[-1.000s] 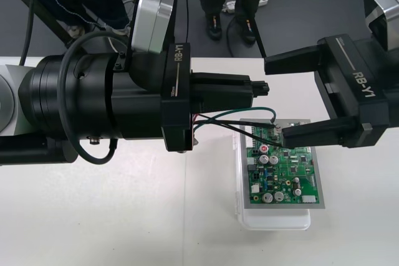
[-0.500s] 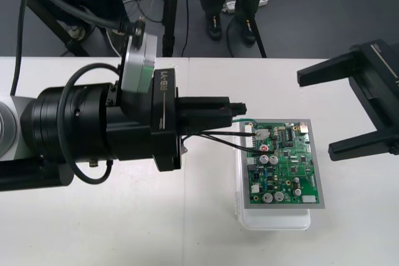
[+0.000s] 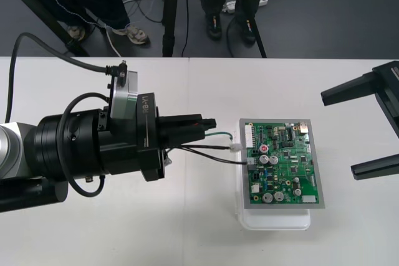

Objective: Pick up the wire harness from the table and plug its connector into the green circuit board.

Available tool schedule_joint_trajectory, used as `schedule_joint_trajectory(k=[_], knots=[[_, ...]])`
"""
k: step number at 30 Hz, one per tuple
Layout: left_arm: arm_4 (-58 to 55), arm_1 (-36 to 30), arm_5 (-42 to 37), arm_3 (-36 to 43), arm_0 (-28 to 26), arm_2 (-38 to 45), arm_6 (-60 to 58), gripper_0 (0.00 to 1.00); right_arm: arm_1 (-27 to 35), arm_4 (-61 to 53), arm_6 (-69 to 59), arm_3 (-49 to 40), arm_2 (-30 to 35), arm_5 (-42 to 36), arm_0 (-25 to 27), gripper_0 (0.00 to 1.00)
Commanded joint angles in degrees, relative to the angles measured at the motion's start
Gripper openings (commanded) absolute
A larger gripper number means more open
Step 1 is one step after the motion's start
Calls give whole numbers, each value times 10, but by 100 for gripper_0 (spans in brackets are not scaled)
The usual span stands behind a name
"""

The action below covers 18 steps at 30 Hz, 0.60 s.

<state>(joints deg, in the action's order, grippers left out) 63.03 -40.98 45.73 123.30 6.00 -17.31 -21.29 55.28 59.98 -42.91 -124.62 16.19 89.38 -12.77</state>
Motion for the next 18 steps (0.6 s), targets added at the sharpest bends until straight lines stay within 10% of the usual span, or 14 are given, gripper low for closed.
schedule_joint_trajectory(k=[1,18], knots=[[-11,66,124,-57,-15,37,77,0,-4,36,-39,-49,35,5,45,100],[-5,126,239,-207,-50,34,256,0,-4,107,-114,-117,53,6,82,100]])
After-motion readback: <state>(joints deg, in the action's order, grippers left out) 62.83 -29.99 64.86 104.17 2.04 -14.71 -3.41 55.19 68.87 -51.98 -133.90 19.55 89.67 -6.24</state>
